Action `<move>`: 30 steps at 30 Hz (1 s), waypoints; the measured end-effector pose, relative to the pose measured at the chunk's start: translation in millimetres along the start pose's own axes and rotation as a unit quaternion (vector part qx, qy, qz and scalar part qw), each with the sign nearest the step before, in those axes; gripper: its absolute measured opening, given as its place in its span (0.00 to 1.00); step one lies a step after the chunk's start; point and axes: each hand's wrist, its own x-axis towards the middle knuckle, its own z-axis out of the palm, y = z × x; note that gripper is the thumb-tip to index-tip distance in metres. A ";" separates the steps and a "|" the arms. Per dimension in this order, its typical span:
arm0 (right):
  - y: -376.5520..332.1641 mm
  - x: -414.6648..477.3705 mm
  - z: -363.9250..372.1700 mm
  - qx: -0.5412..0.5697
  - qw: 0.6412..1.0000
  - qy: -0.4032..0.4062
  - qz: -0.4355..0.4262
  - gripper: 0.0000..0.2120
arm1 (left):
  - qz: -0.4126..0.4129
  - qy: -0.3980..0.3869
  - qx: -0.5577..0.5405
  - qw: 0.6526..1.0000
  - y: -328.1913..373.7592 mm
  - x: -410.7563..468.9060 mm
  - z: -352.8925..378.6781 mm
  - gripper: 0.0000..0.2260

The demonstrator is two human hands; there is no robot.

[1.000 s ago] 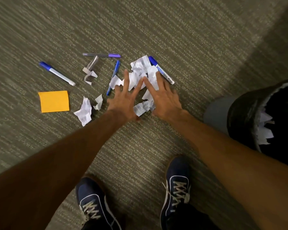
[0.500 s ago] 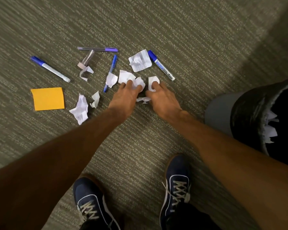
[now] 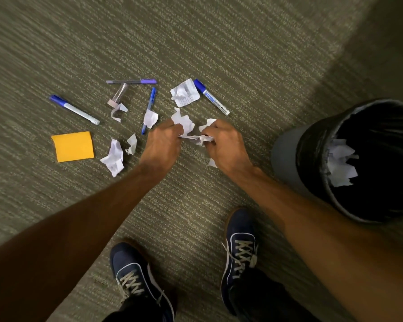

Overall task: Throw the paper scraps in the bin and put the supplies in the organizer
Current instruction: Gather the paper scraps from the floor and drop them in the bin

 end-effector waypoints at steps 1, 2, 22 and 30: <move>-4.9 -4.5 -8.1 0.015 1.000 0.013 0.003 0.10 | -0.002 0.010 -0.007 1.000 4.7 -4.0 -7.3 0.10; -9.3 -8.9 -16.6 0.025 0.999 0.021 0.009 0.10 | -0.003 0.020 -0.016 1.000 9.9 -8.0 -14.9 0.09; -52.3 -120.7 -213.7 0.208 0.924 0.269 0.173 0.10 | 0.111 0.121 -0.084 0.983 188.5 -55.7 -161.6 0.09; -12.8 -164.0 -255.3 0.263 0.876 0.324 0.241 0.10 | 0.142 0.088 -0.121 0.979 264.0 -57.3 -148.9 0.10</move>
